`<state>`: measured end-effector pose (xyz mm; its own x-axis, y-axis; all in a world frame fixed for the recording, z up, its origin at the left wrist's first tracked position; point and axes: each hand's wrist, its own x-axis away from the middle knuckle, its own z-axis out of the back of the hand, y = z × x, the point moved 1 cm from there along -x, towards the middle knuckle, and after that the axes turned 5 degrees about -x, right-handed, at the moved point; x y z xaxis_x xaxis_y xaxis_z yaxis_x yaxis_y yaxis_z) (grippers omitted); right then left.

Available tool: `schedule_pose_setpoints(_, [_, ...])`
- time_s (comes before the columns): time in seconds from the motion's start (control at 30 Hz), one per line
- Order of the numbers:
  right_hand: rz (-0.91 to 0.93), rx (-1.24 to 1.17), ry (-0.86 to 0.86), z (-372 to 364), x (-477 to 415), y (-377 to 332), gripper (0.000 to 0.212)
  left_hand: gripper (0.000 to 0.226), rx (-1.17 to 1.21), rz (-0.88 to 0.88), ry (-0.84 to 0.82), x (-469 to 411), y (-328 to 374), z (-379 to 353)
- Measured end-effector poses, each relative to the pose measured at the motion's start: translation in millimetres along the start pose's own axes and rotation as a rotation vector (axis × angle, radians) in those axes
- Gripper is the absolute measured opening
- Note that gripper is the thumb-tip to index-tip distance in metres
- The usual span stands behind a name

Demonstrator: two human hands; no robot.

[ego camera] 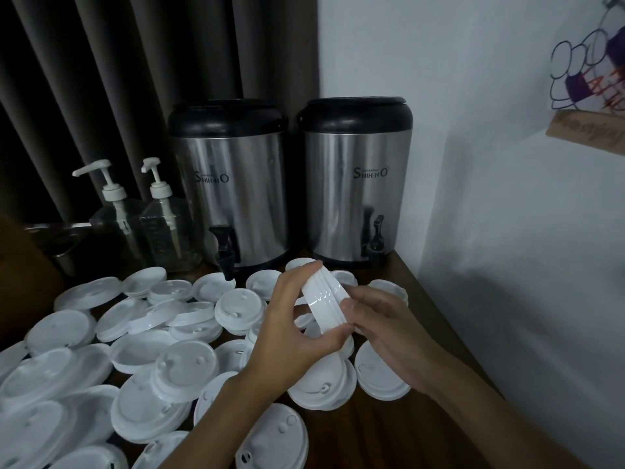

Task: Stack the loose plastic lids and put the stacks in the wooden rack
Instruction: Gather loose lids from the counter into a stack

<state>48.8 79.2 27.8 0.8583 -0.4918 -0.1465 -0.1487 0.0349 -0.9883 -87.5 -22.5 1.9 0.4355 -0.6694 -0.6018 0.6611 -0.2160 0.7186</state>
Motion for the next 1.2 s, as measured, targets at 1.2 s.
schedule_pose_setpoints(1.2, [-0.091, 0.096, -0.060, 28.1, 1.2, -9.5, 0.076, 0.083, -0.076, -0.056, -0.170, -0.6, 7.6, 2.5])
